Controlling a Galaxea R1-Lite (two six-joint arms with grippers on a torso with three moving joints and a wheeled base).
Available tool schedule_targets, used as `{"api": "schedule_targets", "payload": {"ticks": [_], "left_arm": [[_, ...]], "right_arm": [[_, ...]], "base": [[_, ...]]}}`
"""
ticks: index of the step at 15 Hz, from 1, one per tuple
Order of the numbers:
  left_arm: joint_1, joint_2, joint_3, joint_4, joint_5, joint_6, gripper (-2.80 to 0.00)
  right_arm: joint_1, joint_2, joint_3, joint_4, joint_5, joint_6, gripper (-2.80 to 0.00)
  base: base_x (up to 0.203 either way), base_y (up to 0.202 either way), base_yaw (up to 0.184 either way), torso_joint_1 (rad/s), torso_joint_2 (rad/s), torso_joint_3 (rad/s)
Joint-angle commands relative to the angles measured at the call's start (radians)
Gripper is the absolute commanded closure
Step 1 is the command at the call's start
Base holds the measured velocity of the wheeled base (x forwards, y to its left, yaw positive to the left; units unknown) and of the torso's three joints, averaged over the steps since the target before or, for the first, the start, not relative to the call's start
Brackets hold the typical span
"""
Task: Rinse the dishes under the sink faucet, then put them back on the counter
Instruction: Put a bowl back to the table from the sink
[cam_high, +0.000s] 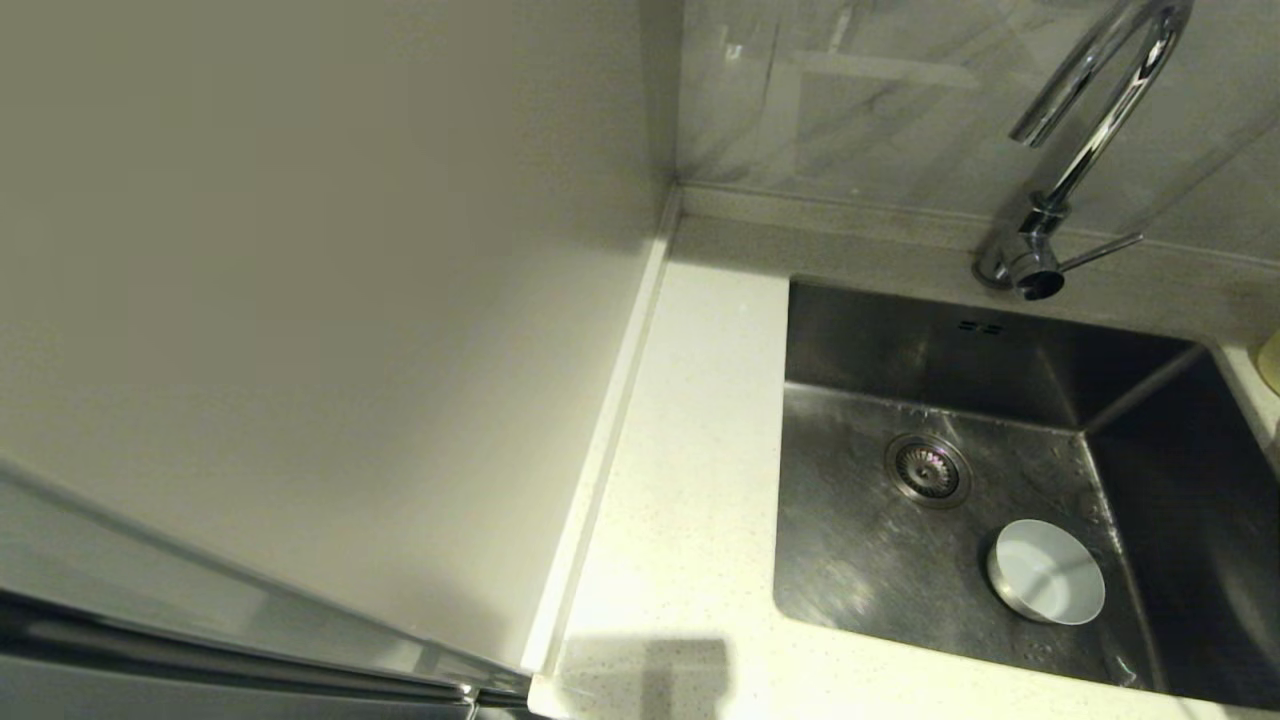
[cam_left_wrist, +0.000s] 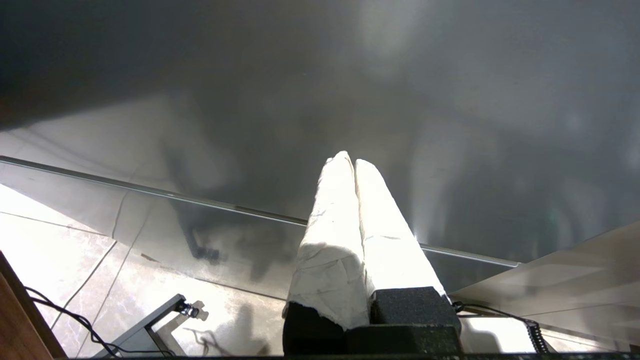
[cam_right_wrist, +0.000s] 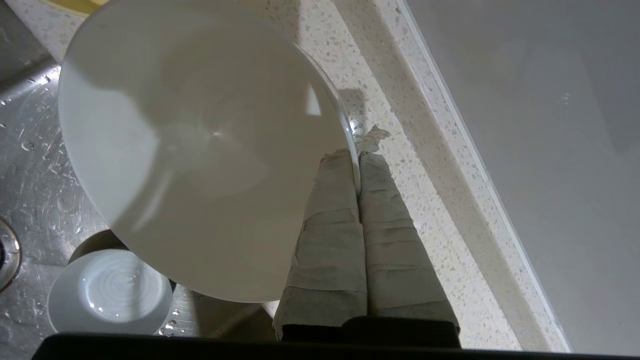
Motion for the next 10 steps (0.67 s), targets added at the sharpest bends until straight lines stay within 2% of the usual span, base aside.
{"api": "schedule_targets", "payload": {"ticks": [1, 3, 4, 10], "left_arm": [[0.0, -0.003, 0.0, 0.0, 0.0, -0.001, 0.0], [-0.001, -0.003, 0.0, 0.0, 0.002, -0.001, 0.0], [0.0, -0.003, 0.0, 0.0, 0.001, -0.001, 0.0], [-0.001, -0.003, 0.0, 0.0, 0.0, -0.001, 0.0]], "right_arm": [[0.001, 0.016, -0.002, 0.003, -0.001, -0.001, 0.0], [0.001, 0.024, -0.002, 0.003, -0.008, -0.002, 0.0], [0.001, 0.027, -0.002, 0.003, -0.018, -0.002, -2.8], [0.001, 0.034, -0.004, -0.013, -0.019, -0.004, -2.8]], "base": [[0.0, 0.0, 0.0, 0.0, 0.0, 0.0], [0.0, 0.0, 0.0, 0.0, 0.0, 0.0], [0.0, 0.0, 0.0, 0.0, 0.0, 0.0], [0.0, 0.0, 0.0, 0.0, 0.0, 0.0]]}}
